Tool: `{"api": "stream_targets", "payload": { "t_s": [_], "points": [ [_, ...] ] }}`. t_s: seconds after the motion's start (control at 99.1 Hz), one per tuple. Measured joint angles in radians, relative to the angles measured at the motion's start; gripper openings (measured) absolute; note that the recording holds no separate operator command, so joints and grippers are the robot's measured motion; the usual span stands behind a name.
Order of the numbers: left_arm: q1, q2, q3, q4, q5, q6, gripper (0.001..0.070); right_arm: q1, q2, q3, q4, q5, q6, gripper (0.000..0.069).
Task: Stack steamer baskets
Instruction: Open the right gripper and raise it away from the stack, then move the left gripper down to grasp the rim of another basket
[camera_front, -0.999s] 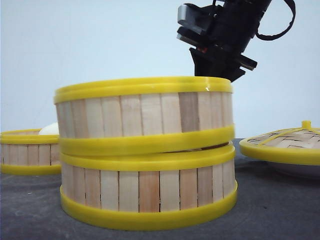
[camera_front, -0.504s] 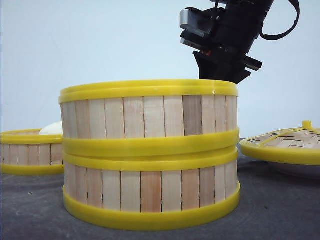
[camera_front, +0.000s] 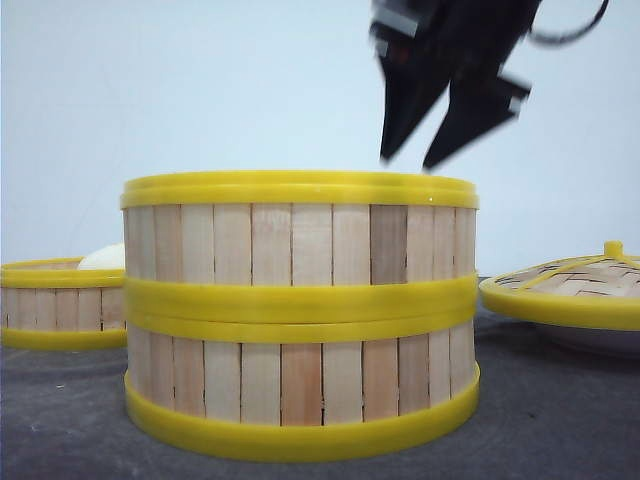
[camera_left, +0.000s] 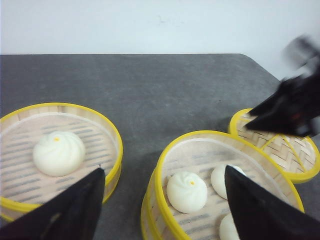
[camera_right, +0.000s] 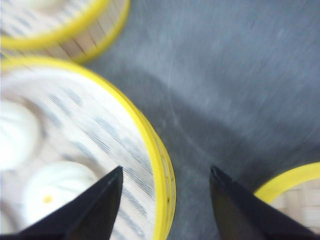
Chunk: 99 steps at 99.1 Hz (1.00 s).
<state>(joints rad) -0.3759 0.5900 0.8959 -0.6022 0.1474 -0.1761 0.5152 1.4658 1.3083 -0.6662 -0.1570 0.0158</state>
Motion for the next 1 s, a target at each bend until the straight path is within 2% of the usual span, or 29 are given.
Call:
{"api": "stream_targets", "payload": {
  "t_s": [0.182,0.313,0.393,0.535,0.686,0.999],
  "points": [
    [0.000,0.030,0.000,0.000,-0.050,0.000,0.0464,0.001,-0.202,0.019,0.000,0.000,0.000,0.0334],
    [0.000,0.088,0.000,0.012,-0.122,0.000,0.0464,0.001,-0.343,0.019,-0.021,0.004,0.007,0.0335],
    [0.011,0.136,0.000,0.034,-0.149,0.000,0.0464,0.005,-0.425,0.019,-0.043,0.027,0.008,0.0335],
    [0.061,0.227,0.003,0.097,-0.151,0.000,0.0464,0.025,-0.550,0.019,-0.119,0.072,0.010,0.0335],
    [0.149,0.347,0.056,0.137,-0.151,0.000,0.0464,0.042,-0.638,0.019,-0.197,0.083,0.010,0.0335],
    [0.332,0.626,0.114,0.150,-0.131,0.000,0.0464,0.053,-0.775,0.019,-0.223,0.083,0.018,0.0335]
  ]
}}
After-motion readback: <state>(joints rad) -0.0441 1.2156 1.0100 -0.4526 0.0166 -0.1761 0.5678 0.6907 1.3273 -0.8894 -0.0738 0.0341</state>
